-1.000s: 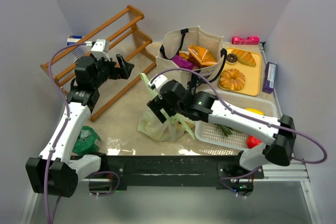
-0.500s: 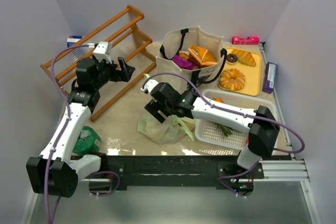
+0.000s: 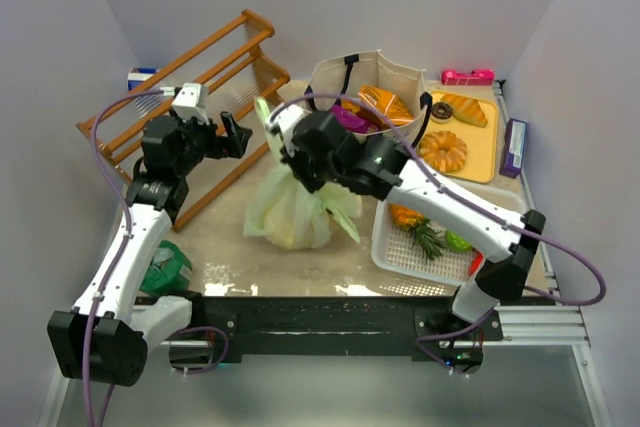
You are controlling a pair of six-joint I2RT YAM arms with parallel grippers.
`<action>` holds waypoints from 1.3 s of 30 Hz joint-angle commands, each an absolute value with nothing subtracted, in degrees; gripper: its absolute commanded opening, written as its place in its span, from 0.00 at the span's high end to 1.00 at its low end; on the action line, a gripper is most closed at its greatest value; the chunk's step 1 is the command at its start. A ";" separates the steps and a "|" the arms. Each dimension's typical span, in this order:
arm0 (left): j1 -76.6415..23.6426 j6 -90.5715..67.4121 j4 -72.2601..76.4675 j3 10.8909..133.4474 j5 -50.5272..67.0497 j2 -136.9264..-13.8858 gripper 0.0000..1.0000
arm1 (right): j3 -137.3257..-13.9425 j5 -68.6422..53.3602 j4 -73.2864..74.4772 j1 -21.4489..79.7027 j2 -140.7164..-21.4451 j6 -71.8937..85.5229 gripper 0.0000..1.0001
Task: Place the mixed food into the grocery bags and tie them
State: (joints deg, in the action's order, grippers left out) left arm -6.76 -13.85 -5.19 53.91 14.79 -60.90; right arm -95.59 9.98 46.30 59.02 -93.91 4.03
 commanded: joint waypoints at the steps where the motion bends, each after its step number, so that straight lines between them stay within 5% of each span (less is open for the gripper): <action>1: -6.42 -12.48 -2.72 52.91 13.09 -59.15 0.00 | -115.90 15.64 44.47 54.95 -88.41 1.06 1.00; 10: -6.42 -12.83 -2.37 52.65 14.24 -59.59 0.00 | -138.95 19.77 38.68 37.81 -99.40 -7.90 1.00; 17: -6.42 -13.01 -2.37 52.56 15.11 -59.76 0.00 | -129.13 11.70 34.71 27.26 -102.03 -8.44 1.00; 26: -6.42 -13.18 -2.29 52.56 15.64 -60.12 0.00 | -120.32 5.20 37.17 27.07 -104.59 -4.94 1.00; 39: -6.42 -13.10 -2.55 52.82 15.73 -60.64 0.00 | -116.63 -20.66 32.87 27.25 -103.10 10.63 1.00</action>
